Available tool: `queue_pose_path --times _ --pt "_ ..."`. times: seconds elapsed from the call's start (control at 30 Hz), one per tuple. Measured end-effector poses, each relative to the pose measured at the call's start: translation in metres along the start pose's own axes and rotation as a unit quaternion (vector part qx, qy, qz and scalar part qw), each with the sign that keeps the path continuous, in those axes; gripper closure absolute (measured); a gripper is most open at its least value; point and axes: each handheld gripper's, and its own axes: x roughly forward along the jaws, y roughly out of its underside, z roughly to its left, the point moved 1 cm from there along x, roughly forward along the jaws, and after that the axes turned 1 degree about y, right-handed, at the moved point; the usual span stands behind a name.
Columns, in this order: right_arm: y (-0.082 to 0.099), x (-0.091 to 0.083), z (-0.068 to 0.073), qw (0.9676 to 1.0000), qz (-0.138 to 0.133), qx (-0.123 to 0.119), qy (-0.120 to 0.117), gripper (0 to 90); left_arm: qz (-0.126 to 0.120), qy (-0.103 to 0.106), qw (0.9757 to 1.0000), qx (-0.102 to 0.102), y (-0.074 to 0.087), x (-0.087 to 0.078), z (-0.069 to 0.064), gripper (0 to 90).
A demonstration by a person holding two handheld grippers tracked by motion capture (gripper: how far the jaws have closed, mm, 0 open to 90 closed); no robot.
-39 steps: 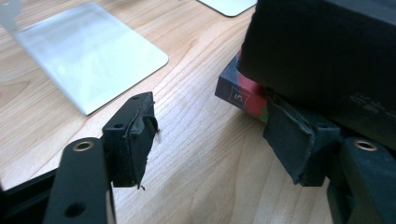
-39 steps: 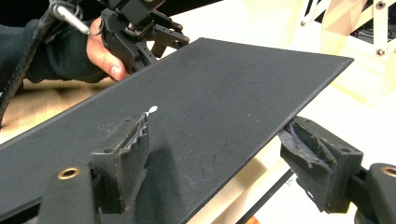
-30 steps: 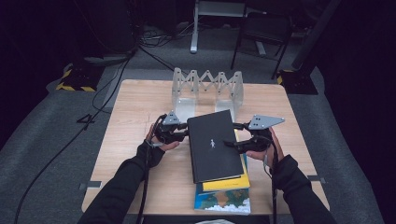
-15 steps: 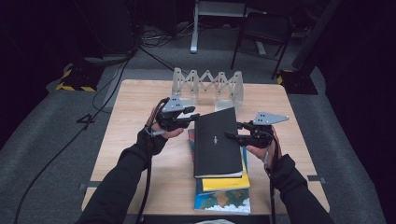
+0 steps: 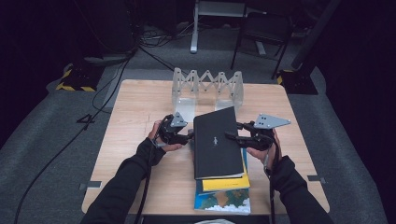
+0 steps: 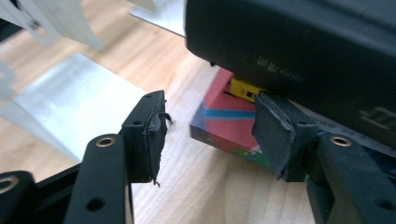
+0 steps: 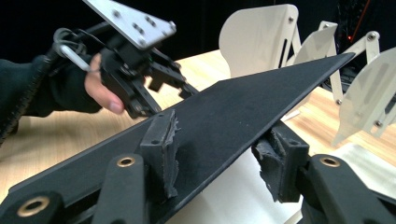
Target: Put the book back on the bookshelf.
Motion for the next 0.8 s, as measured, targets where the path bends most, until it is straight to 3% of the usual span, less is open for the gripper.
queue_pose_path --times 0.13,0.23,0.37,0.5,0.57,0.77,0.8 --pt "-0.001 -0.001 0.004 0.9999 -0.009 -0.01 -0.009 51.2 -0.009 0.003 0.9999 -0.005 0.002 0.005 -0.001 41.4" --pt "-0.005 -0.003 0.01 0.9993 -0.018 -0.029 -0.017 51.4 -0.036 0.013 0.9991 -0.02 0.004 0.002 0.001 42.3" --pt "-0.011 -0.008 0.017 0.9979 -0.029 -0.055 -0.017 51.9 -0.067 0.017 0.9975 -0.013 0.001 -0.006 0.001 47.4" --pt "-0.021 -0.015 0.021 0.9959 -0.053 -0.073 -0.013 57.5 -0.112 0.027 0.9932 -0.017 -0.007 -0.019 0.001 56.4" --pt "-0.027 -0.02 0.023 0.9944 -0.064 -0.083 -0.015 60.4 -0.124 0.021 0.992 -0.013 -0.012 -0.025 0.002 56.4" --pt "-0.036 -0.03 0.028 0.9915 -0.064 -0.11 -0.023 64.6 -0.161 0.027 0.9864 -0.019 -0.027 -0.038 0.004 62.4" --pt "-0.036 -0.03 0.028 0.9915 -0.064 -0.11 -0.023 64.6 -0.161 0.027 0.9864 -0.019 -0.027 -0.038 0.004 62.5"
